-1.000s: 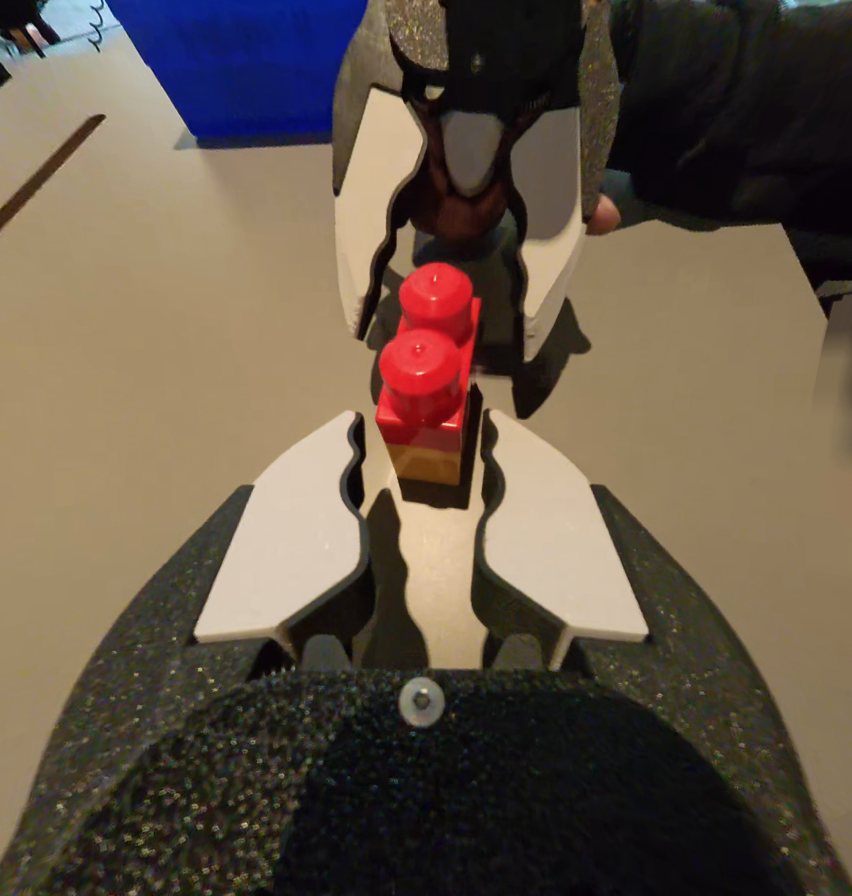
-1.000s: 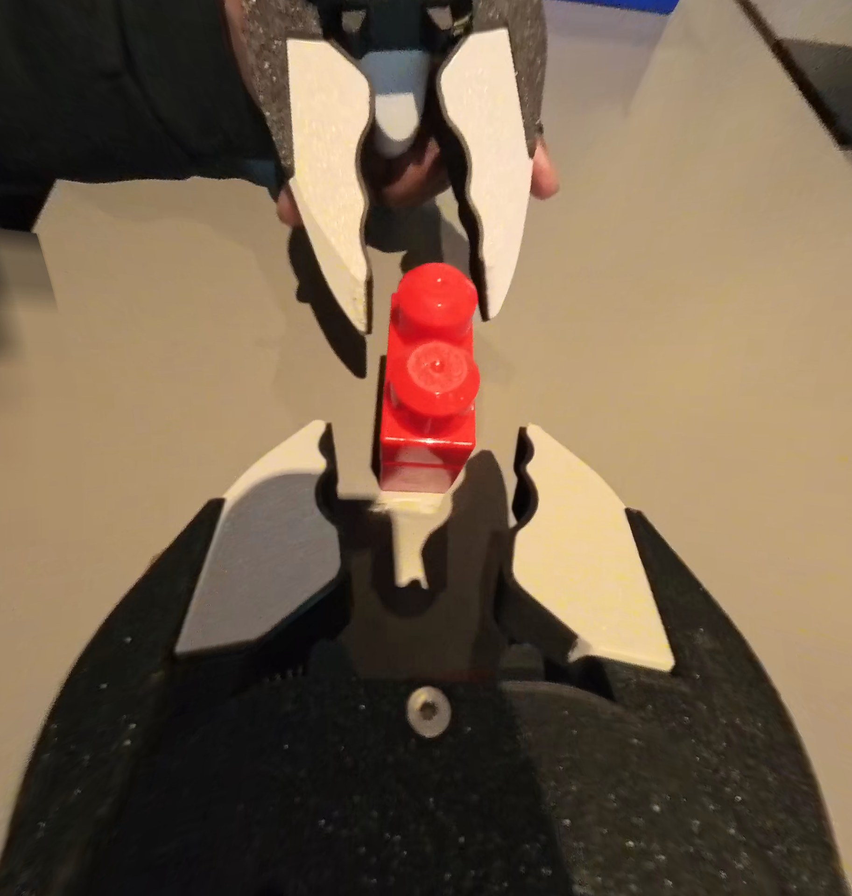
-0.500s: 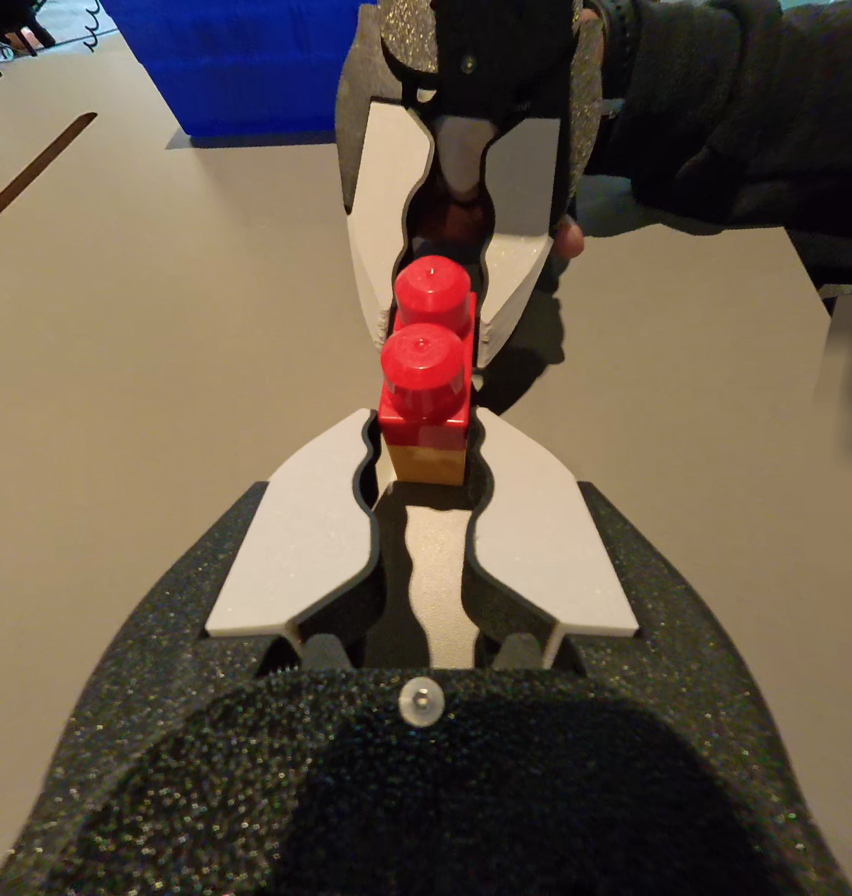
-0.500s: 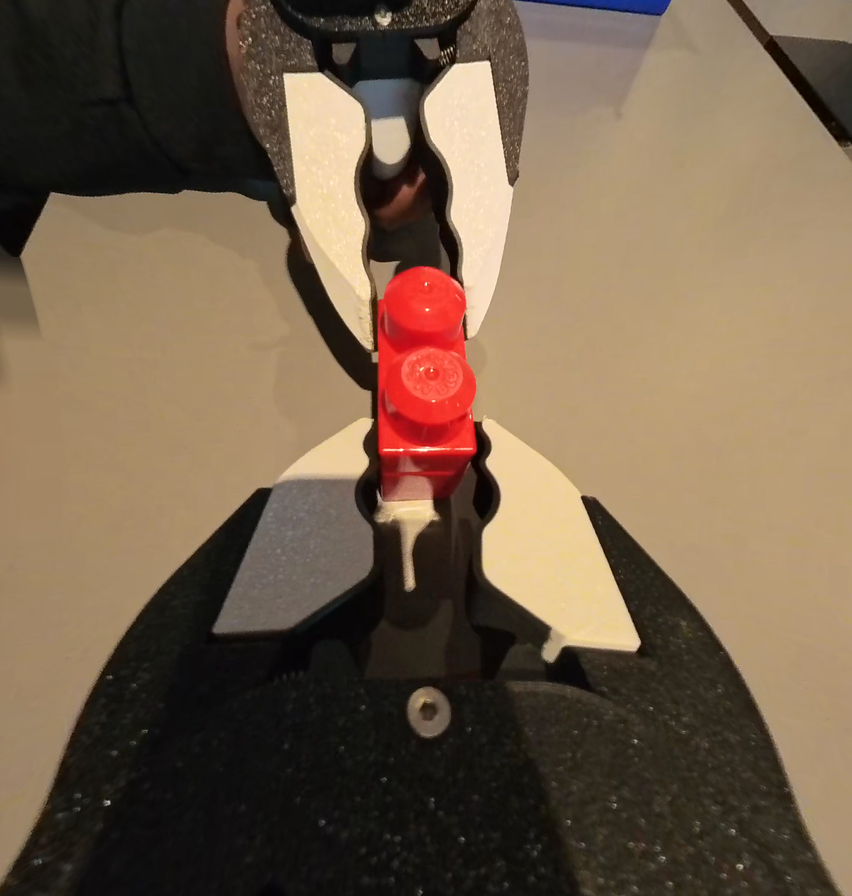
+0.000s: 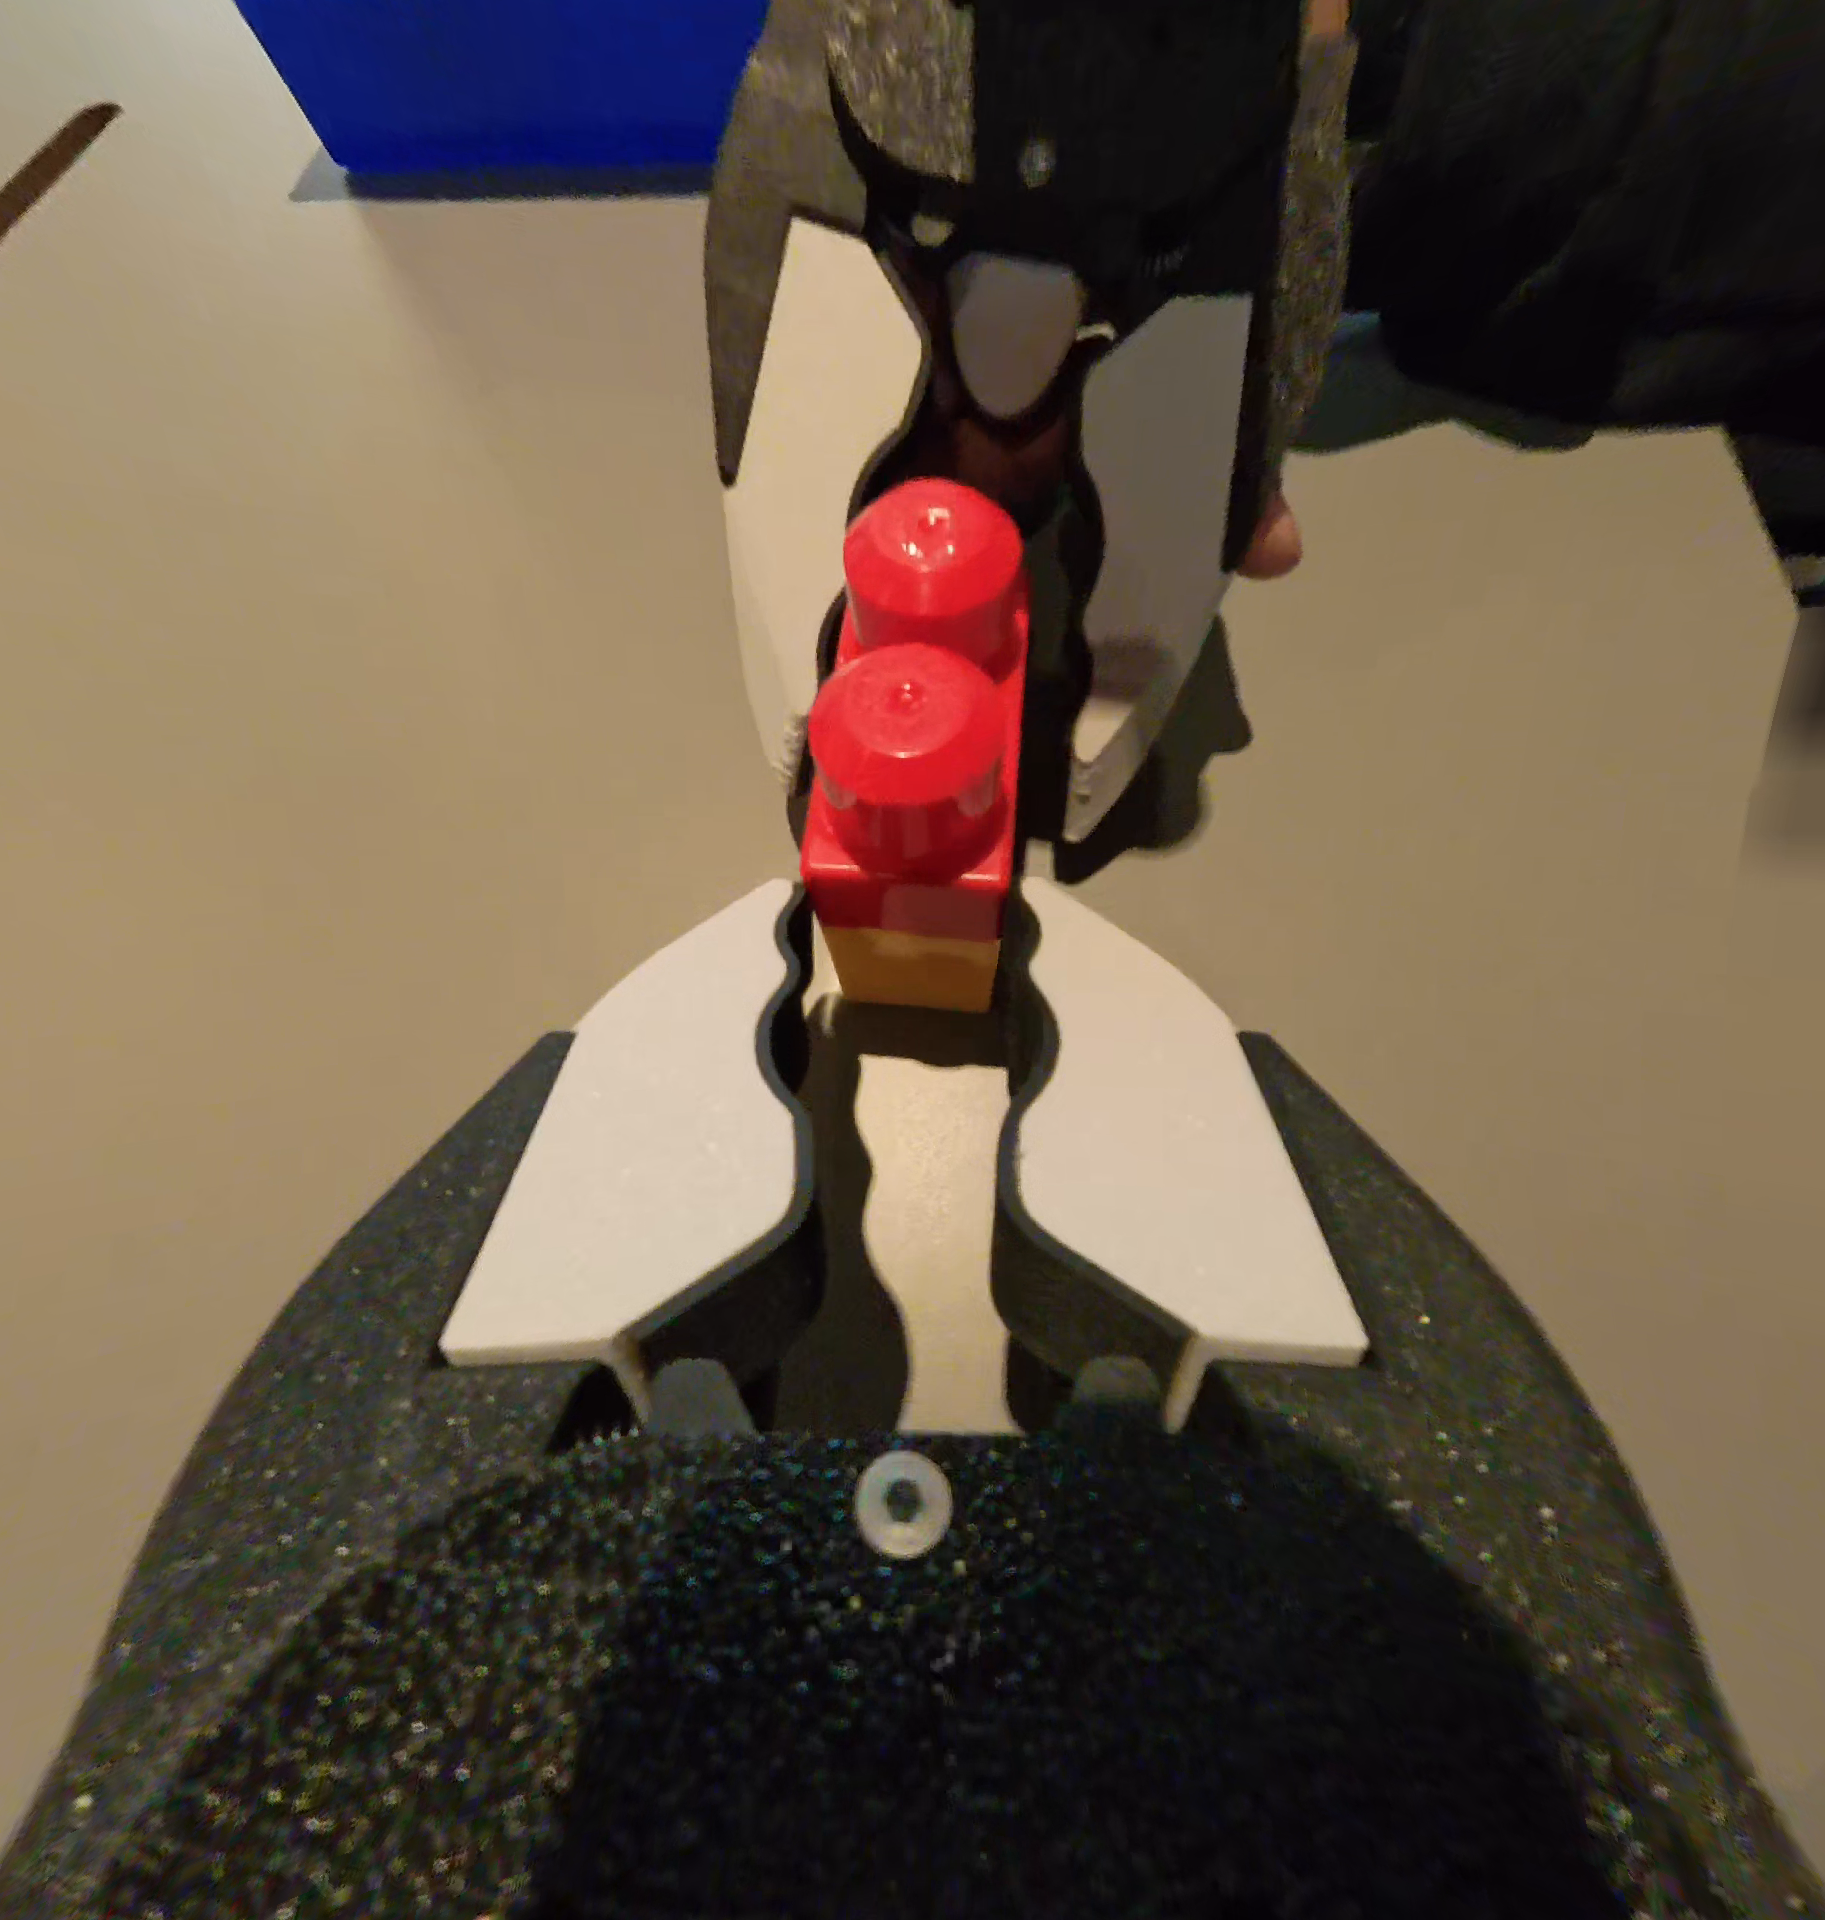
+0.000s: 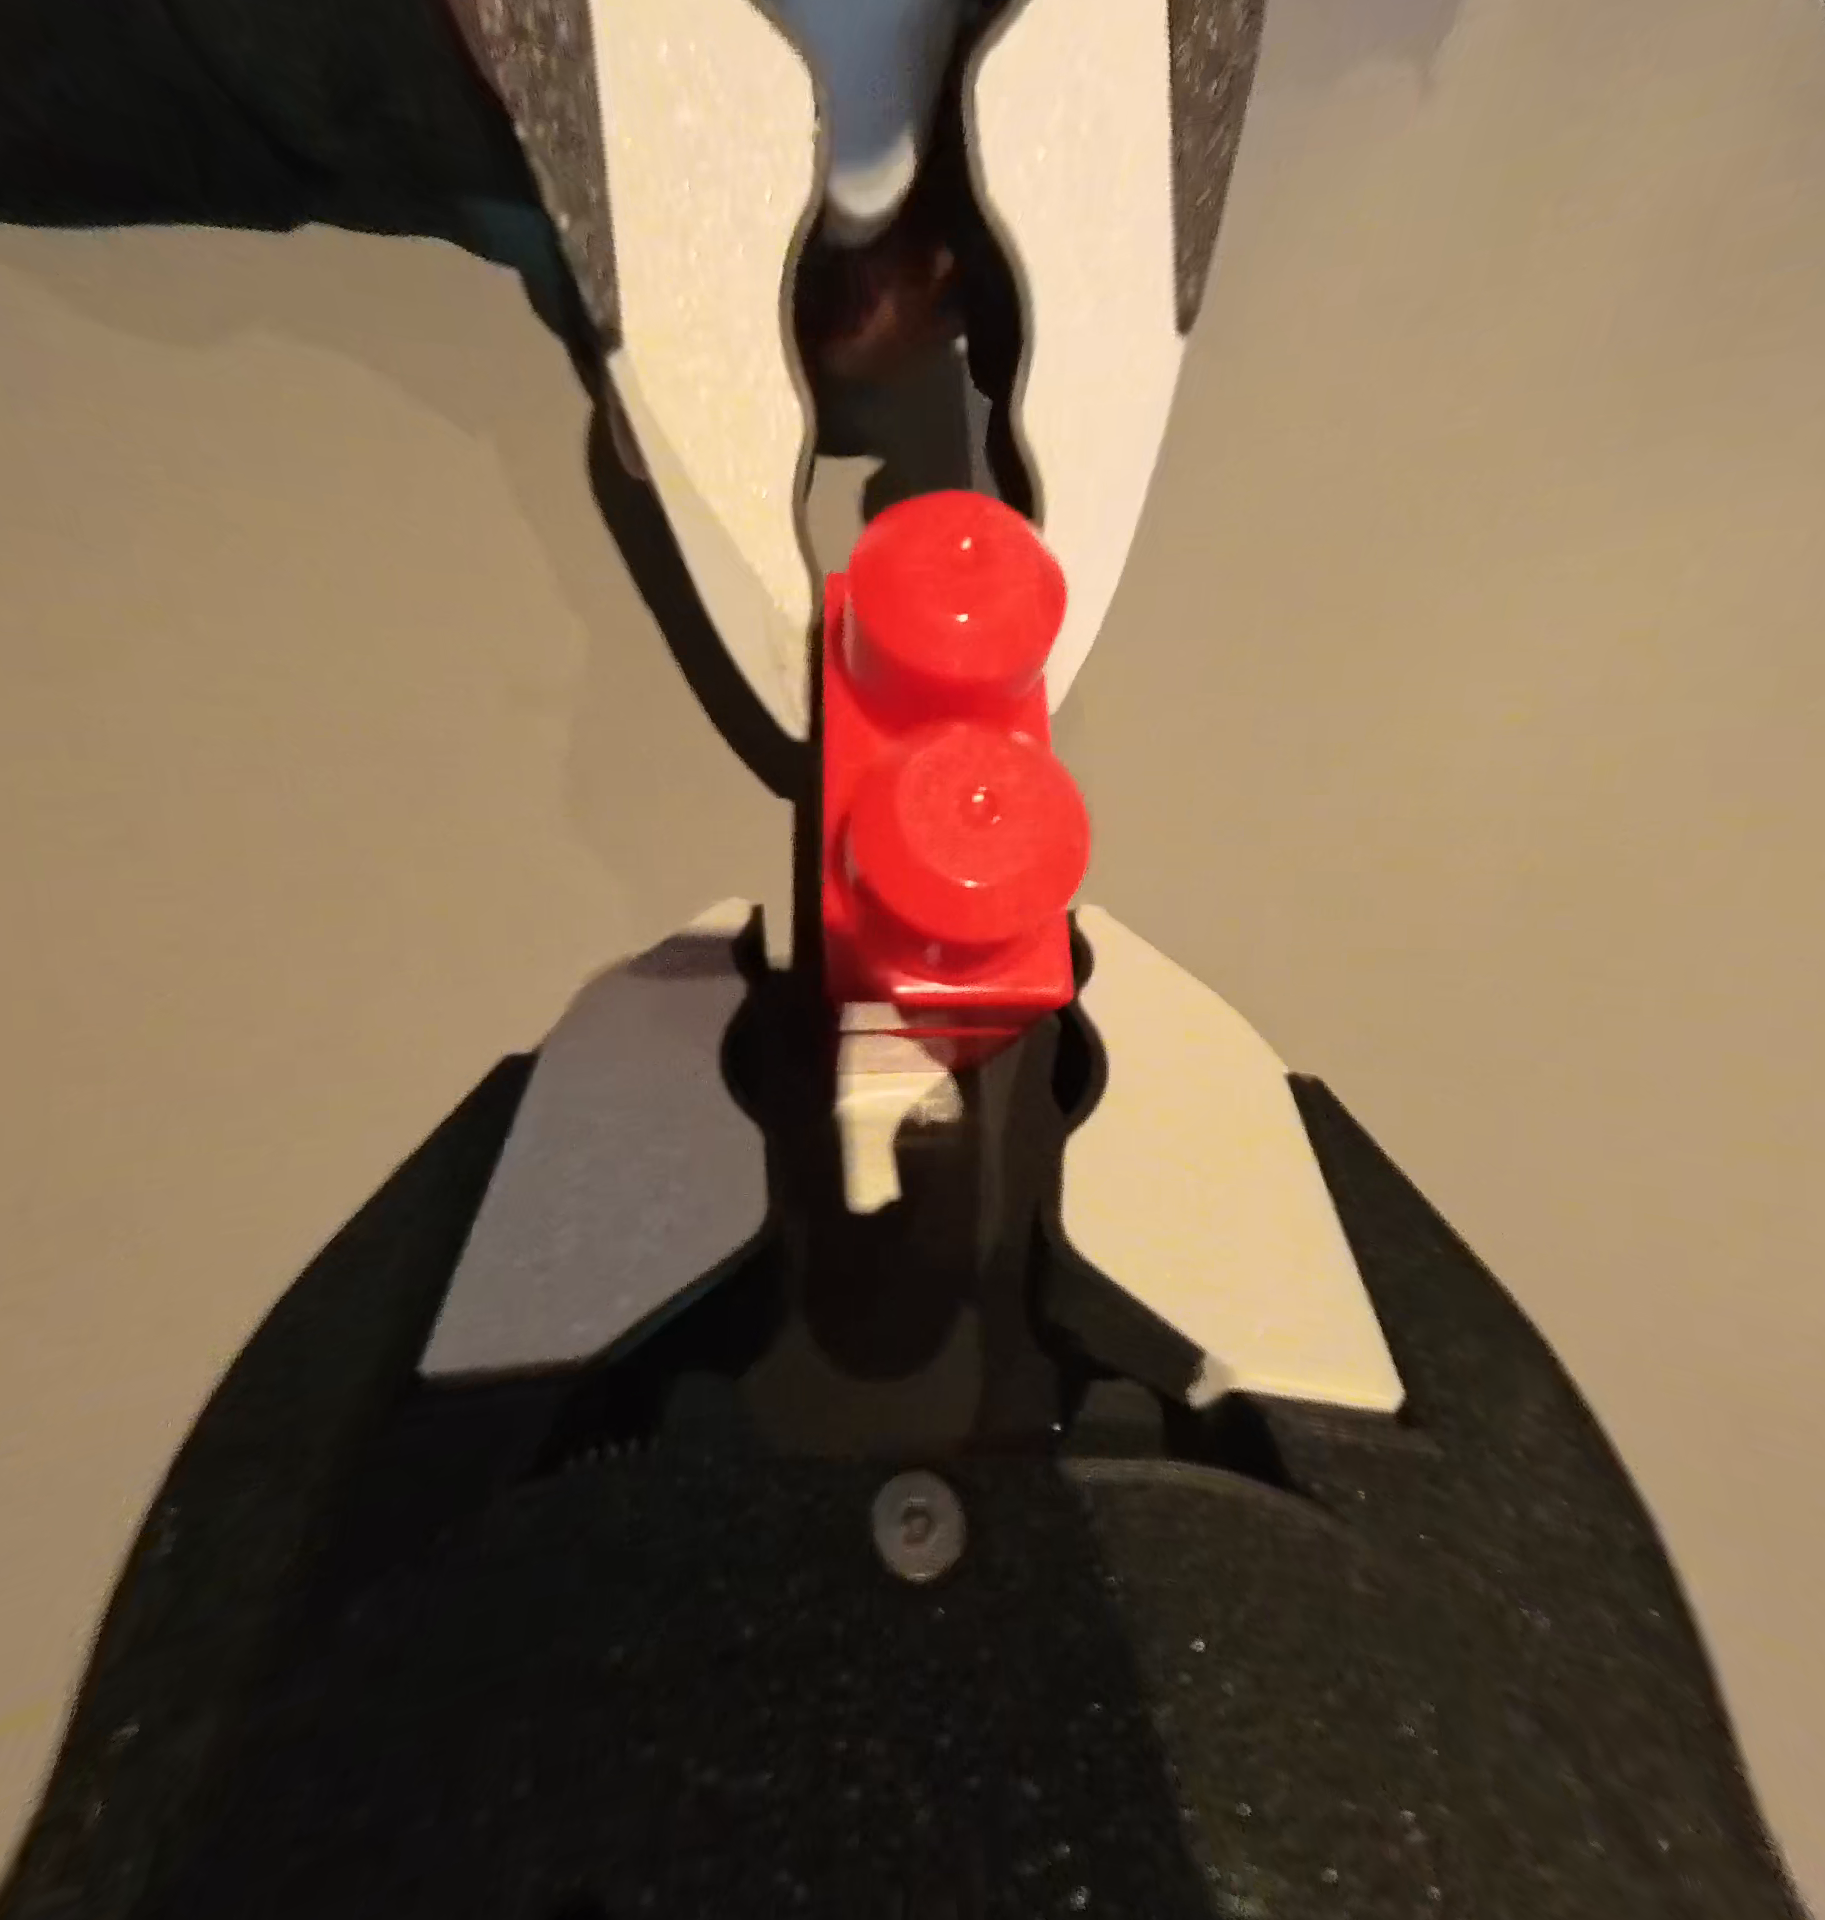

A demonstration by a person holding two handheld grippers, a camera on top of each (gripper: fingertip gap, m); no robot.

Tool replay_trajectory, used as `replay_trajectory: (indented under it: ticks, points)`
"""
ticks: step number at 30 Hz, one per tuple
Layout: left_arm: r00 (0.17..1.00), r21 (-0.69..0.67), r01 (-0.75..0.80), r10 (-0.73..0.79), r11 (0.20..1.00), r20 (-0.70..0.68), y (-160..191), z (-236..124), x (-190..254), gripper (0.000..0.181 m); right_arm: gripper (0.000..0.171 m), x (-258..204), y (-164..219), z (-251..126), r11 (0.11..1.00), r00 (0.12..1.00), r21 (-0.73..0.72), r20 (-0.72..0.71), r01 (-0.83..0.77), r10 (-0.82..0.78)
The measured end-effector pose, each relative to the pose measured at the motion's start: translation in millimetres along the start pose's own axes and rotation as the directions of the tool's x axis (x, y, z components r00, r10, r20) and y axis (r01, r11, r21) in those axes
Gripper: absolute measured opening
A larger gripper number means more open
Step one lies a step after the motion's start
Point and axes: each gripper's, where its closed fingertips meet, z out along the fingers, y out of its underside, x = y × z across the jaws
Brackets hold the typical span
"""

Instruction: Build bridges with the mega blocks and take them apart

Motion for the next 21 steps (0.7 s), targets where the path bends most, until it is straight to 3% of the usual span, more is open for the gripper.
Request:
replay_trajectory:
  ticks: [2, 10, 13, 17, 19, 21]
  points:
    - [1.0, -0.031, -0.019, 0.019, 0.999, -0.007, 3, 3, 3, 0.034, 0.041, 0, -3, -2, 1.0, 1.0, 0.026, 0.007, -0.01, 0.01]
    - [1.0, -0.038, -0.002, 0.002, 0.999, -0.005, 5, 1, 1, 0.038, 0.04, 5, -13, -6, 0.998, 0.999, 0.054, -0.045, 0.018, -0.016]
    - [0.998, 0.091, 0.054, -0.052, 0.994, -0.029, -15, -11, -1, 0.037, 0.04, 18, -36, -25, 0.989, 0.981, 0.123, -0.183, 0.083, -0.059]
    - [0.992, 0.269, 0.126, -0.12, 0.955, -0.037, -37, -35, -10, 0.032, 0.04, 37, -82, -85, 0.929, 0.908, 0.325, -0.419, 0.179, -0.028]
    - [0.989, 0.281, 0.149, -0.148, 0.948, -0.023, -37, -38, -15, 0.031, 0.04, 49, -99, -134, 0.876, 0.813, 0.406, -0.582, 0.262, 0.026]
    - [0.987, 0.265, 0.159, -0.16, 0.951, -0.016, -33, -36, -17, 0.03, 0.04, 60, -105, -201, 0.811, 0.664, 0.468, -0.735, 0.351, 0.137]
